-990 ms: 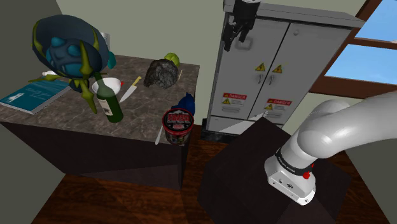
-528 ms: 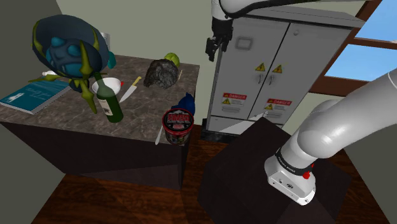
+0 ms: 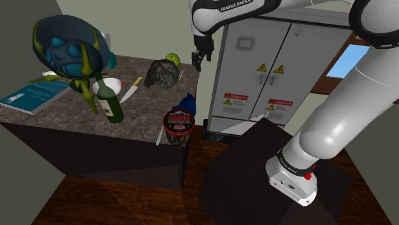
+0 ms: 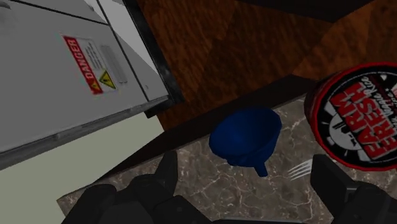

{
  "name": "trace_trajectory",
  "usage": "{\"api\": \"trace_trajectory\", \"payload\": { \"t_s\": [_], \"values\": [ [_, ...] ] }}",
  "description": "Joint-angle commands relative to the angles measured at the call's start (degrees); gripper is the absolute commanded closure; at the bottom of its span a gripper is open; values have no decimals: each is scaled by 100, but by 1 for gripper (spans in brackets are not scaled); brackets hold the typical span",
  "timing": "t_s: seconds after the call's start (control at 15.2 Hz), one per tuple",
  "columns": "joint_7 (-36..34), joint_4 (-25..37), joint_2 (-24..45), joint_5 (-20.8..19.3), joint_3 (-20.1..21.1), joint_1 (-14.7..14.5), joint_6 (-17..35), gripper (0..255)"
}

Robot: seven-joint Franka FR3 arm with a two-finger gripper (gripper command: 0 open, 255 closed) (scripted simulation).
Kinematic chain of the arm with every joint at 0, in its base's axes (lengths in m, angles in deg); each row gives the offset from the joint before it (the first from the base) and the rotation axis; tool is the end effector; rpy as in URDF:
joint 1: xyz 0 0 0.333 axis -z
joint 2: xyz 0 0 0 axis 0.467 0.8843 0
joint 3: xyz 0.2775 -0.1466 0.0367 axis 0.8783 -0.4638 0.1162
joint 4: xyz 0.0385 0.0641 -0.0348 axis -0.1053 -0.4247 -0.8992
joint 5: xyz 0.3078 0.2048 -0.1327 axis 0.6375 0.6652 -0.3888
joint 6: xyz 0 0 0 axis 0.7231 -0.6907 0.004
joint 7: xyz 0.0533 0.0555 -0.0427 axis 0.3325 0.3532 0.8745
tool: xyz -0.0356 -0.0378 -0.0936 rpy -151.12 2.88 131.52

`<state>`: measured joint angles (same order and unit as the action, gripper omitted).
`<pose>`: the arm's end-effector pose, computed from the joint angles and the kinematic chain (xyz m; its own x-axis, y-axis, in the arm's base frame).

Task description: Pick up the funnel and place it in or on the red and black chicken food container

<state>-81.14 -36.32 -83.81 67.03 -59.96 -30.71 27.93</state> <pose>0.5453 0.0621 0.4601 0.9643 0.2593 -0.0532 0.2646 -0.9498 0.1667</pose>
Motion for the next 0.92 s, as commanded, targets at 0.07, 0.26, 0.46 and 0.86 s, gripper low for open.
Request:
{"api": "trace_trajectory", "payload": {
  "t_s": [0.07, 0.26, 0.46, 0.86],
  "values": [
    [94, 408, 679, -117, 36, -40, 50, 0],
    [190, 875, 1365, -240, 62, -89, 52, 0],
    [292, 1391, 2056, -364, 79, -152, 9, 0],
    [539, 2600, 3475, -591, 86, -322, -210, 0]
  ]
}}
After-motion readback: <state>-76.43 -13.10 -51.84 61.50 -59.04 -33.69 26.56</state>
